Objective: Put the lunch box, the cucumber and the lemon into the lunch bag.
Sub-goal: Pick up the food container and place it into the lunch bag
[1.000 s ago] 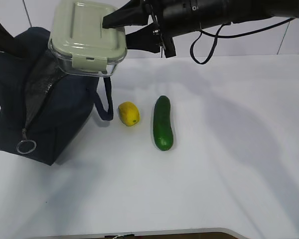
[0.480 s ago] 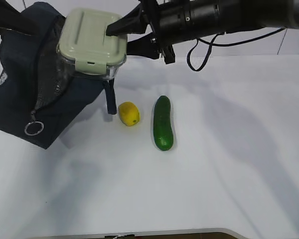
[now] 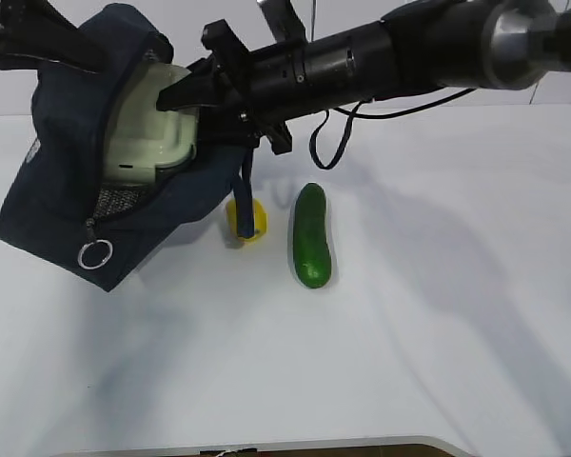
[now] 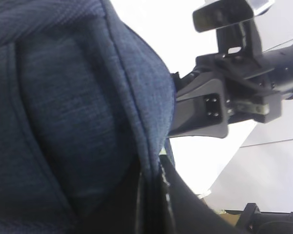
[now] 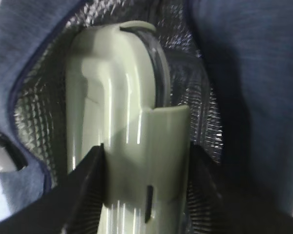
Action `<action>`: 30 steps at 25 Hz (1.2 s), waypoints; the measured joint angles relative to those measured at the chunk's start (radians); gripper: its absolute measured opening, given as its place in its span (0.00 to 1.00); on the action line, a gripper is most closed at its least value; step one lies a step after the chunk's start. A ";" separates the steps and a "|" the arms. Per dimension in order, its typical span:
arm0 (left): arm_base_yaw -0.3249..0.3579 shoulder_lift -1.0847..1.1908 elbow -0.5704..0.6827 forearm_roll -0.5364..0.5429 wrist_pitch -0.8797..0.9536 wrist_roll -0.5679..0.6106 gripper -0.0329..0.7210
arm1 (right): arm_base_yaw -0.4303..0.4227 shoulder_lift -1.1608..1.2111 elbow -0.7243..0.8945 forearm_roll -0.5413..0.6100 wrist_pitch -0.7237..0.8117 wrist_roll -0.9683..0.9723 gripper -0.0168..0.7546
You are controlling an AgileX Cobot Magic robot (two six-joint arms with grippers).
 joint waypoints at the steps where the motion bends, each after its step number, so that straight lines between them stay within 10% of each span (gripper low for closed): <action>1: -0.002 0.000 0.000 0.001 -0.003 0.001 0.03 | 0.004 0.007 0.000 0.011 -0.007 -0.007 0.49; 30: -0.002 0.089 0.000 0.126 -0.032 -0.004 0.03 | 0.092 0.219 -0.012 0.298 -0.142 -0.209 0.49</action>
